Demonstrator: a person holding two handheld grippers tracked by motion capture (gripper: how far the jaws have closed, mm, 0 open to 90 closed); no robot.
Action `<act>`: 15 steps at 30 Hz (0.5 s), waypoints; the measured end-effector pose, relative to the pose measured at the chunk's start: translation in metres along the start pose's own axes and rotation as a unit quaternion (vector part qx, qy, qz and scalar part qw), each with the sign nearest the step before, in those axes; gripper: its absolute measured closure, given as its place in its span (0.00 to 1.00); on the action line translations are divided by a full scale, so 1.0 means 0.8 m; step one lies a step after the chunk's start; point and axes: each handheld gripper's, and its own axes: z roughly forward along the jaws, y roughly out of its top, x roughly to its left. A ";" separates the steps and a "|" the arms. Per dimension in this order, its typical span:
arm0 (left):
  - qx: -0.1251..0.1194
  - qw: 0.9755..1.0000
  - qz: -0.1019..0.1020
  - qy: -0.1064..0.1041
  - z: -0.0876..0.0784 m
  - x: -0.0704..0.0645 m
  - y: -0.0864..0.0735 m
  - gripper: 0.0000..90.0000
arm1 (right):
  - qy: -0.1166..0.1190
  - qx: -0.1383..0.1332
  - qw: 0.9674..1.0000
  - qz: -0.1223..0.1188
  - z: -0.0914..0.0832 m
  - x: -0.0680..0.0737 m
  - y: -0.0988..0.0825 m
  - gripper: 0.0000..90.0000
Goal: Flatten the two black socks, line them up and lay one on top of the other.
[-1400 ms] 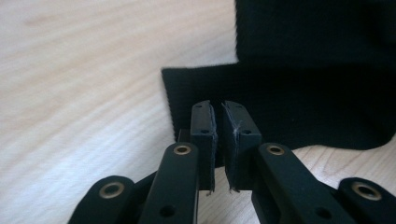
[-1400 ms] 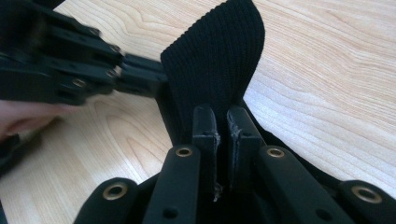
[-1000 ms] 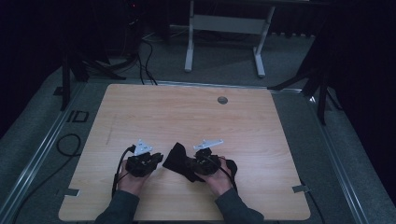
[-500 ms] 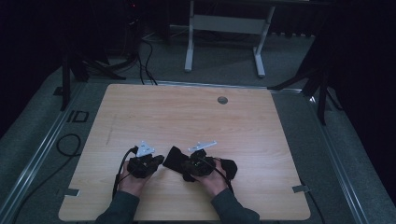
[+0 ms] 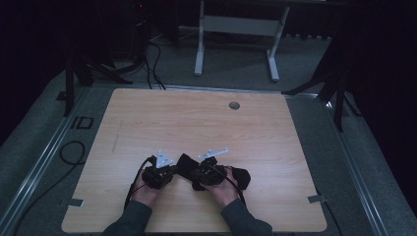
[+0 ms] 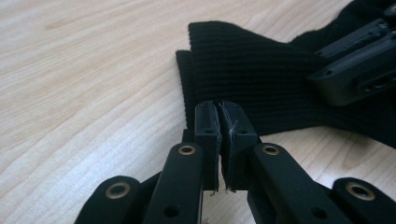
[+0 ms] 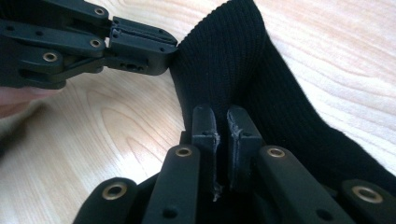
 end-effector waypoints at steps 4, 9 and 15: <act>-0.015 1.000 -0.013 0.004 -0.006 0.007 0.000 0.96 | -0.003 -0.014 1.000 0.004 -0.009 0.001 0.002 0.93; -0.010 1.000 -0.009 0.004 -0.001 0.004 0.000 0.96 | -0.011 -0.005 1.000 0.010 -0.004 -0.001 0.003 0.93; -0.006 1.000 0.006 0.006 0.010 -0.004 0.004 0.96 | -0.012 0.005 1.000 0.013 0.004 0.001 0.002 0.93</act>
